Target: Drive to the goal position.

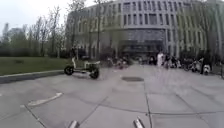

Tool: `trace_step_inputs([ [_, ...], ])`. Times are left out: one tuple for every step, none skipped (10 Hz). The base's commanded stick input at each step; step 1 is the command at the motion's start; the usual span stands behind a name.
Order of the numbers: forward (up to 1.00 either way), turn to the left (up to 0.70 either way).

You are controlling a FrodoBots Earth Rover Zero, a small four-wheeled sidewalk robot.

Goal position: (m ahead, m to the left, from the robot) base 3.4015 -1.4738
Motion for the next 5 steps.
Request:
trace_step_inputs([
  [0.85, -0.34],
  [0.85, -0.34],
  [0.85, -0.34],
  [0.85, -0.34],
  [0.85, -0.34],
])
